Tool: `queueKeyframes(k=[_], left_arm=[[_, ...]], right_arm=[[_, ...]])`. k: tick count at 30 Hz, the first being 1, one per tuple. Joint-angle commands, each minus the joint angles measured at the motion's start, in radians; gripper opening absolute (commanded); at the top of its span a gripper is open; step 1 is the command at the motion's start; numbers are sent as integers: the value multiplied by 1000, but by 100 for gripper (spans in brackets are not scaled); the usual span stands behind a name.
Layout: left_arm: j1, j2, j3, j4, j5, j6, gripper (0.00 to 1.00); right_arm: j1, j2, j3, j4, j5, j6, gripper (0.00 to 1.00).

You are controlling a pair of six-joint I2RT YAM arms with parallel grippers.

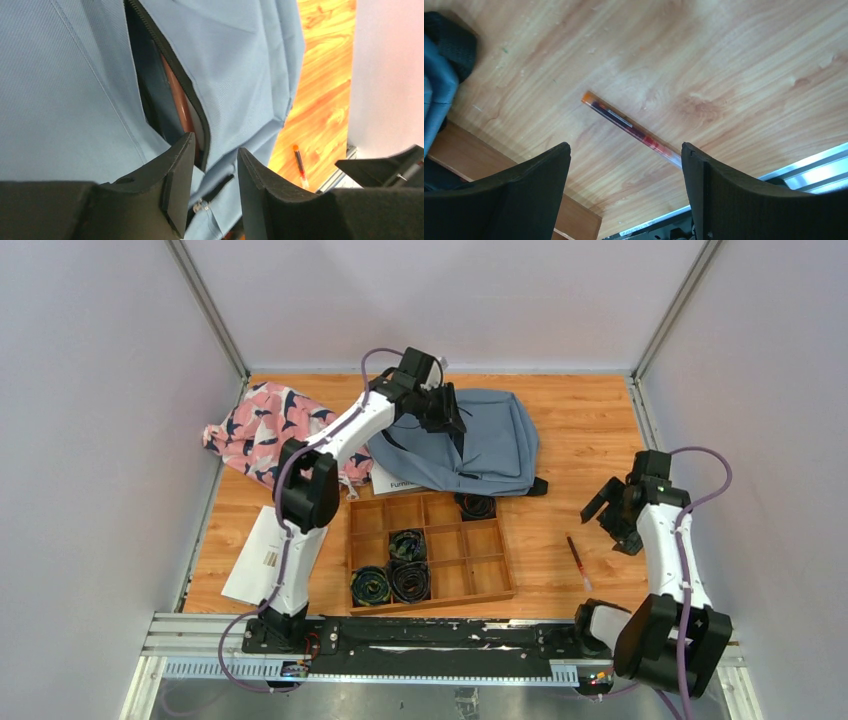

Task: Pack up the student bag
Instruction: Place the stationery in the student bag, then pick up the stationery from the center of the board.

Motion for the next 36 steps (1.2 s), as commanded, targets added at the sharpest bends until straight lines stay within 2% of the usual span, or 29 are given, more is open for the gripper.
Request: queueKeyframes(k=[1,5,8,11,14,18,25,29,31,36], left_arm=[[-4,-134,-59,45,-8,30,42],[-5,-269,-203,132,-5,21,44],[-5,-367,-316,213,54,35,44],[-5,-442,-365,212,86,69,45],[-5,-495,-392,171,102,100,46],[-7,-579,-493,237,107,70,47],[-14,-595,-546,272,117,58,47],[-14,-593,-559,286,100,52,47],[-15,-605,-578,316,78,34,47],[-14,-607,-589,346,60,24,47]], right_arm=[[-52,-12,-44,-51,-61,26,83],[-52,19,-67,-42,-118,38,81],[-52,75,-88,12,-193,13,81],[-52,179,-80,38,-265,-51,80],[-50,259,-84,54,-268,-93,79],[-45,288,-105,82,-249,-96,79],[-14,357,-119,144,-264,-104,79],[16,390,-144,212,-383,-127,79],[58,394,-147,230,-415,-127,79],[167,401,-127,242,-384,-84,79]])
